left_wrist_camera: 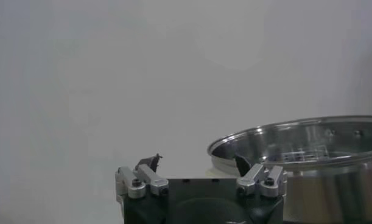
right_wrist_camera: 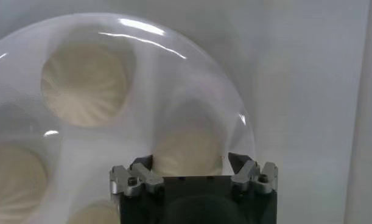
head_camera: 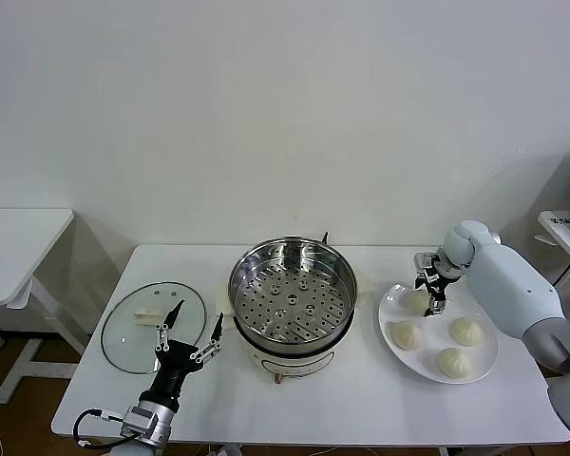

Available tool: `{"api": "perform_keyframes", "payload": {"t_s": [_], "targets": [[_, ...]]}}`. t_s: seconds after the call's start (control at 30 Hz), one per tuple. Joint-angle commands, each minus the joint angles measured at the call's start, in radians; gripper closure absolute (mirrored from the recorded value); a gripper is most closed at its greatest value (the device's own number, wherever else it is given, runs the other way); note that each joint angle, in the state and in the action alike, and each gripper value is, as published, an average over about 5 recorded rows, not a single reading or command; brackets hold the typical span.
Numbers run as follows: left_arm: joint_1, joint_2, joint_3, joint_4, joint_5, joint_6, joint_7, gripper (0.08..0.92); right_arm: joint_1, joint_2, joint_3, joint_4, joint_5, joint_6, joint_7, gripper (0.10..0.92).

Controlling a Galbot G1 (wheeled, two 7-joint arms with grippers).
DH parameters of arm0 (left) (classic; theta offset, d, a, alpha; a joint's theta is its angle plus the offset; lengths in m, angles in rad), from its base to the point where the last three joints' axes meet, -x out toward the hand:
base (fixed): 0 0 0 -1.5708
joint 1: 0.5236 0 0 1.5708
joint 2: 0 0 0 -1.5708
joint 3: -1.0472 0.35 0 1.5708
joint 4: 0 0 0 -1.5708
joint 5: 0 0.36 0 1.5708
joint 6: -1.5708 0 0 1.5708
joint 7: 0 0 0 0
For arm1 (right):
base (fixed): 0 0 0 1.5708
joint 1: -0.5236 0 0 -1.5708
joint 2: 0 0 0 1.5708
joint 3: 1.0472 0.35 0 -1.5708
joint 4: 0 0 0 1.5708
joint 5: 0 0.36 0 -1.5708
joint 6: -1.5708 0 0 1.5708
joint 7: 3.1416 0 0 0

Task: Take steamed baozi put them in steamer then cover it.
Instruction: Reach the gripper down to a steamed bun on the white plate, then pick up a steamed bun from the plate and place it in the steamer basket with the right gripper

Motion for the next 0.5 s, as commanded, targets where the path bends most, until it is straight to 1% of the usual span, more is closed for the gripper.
{"api": "perform_keyframes", "payload": {"t_s": [0.03,0.17,0.27,0.37,0.5], "targets": [[-0.001,-0.001,0.000,0.001,0.000,0.000,-0.002,0.177,-0.003,0.003,0.005,0.005,-0.016,0.004,0.005,0.281],[-0.001,-0.001,0.003,0.001,0.000,0.000,-0.003,0.177,-0.002,-0.025,-0.012,0.042,0.004,0.002,0.004,0.287],[0.000,0.000,0.005,0.000,0.001,0.001,-0.004,0.177,0.012,-0.078,-0.054,0.112,0.062,-0.004,0.000,0.290],[0.002,0.002,0.004,-0.004,0.000,0.002,-0.004,0.177,0.062,-0.168,-0.151,0.227,0.190,-0.002,-0.014,0.295],[0.005,0.005,0.008,-0.014,0.000,0.007,-0.007,0.177,0.209,-0.285,-0.287,0.372,0.361,0.065,-0.052,0.304]]}}
